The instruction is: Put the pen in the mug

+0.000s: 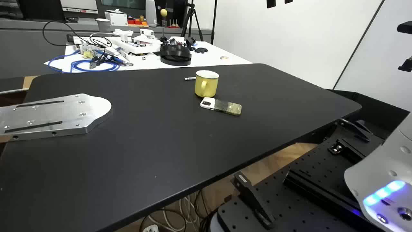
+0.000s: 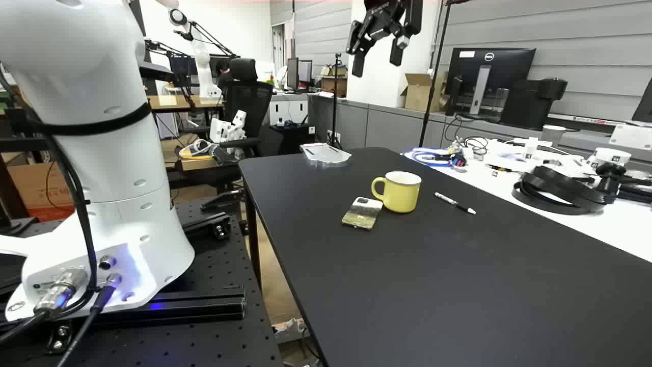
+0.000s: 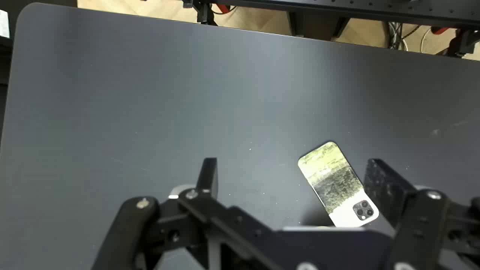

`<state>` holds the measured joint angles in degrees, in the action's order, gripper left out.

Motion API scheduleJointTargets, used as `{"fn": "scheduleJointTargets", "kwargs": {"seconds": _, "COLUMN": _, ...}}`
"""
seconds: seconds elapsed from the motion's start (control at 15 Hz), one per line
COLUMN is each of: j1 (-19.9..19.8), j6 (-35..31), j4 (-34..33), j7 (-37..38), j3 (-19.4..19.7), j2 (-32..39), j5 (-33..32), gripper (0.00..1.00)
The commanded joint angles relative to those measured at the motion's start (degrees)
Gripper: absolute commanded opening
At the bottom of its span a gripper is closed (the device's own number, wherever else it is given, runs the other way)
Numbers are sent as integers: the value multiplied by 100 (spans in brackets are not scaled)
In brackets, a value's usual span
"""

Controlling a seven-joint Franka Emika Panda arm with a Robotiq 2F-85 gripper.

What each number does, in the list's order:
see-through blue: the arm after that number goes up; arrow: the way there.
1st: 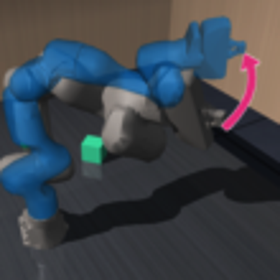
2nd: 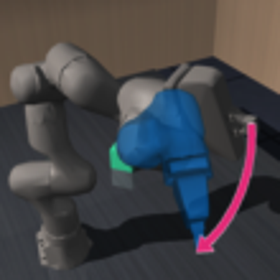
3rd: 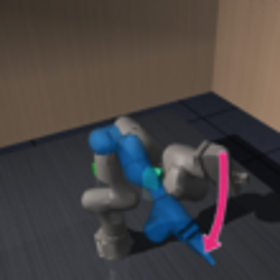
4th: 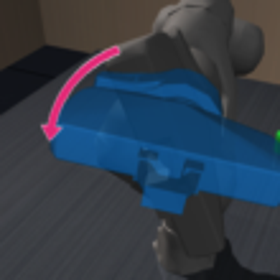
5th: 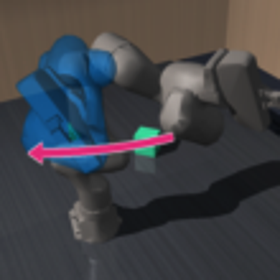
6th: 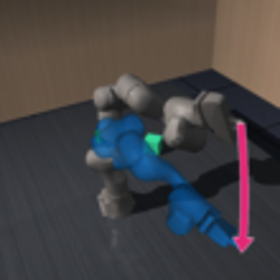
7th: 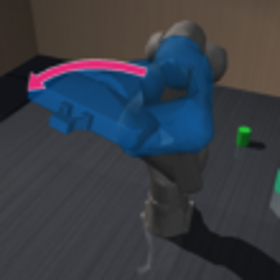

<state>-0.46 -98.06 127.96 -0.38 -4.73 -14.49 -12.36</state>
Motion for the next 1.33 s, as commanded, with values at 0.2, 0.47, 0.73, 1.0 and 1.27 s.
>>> {"fn": "scheduleJointTargets", "kwargs": {"seconds": 0.2, "j1": 91, "j6": 7, "j4": -9, "j7": 17, "j3": 82, "j2": 4, "j5": -16, "gripper": 100}}
{"fn": "scheduleJointTargets", "kwargs": {"seconds": 0.47, "j1": 91, "j6": 7, "j4": -9, "j7": 17, "j3": 82, "j2": 4, "j5": -16, "gripper": 100}}
{"fn": "scheduleJointTargets", "kwargs": {"seconds": 0.73, "j1": 25, "j6": -364, "j4": -118, "j7": 244, "j3": 70, "j2": 28, "j5": -317, "gripper": 100}}
{"fn": "scheduleJointTargets", "kwargs": {"seconds": 1.0, "j1": -93, "j6": -858, "j4": -814, "j7": -54, "j3": 239, "j2": 351, "j5": -784, "gripper": 100}}
{"fn": "scheduleJointTargets", "kwargs": {"seconds": 1.27, "j1": -165, "j6": -935, "j4": -2146, "j7": -1344, "j3": 532, "j2": 1115, "j5": -968, "gripper": 100}}
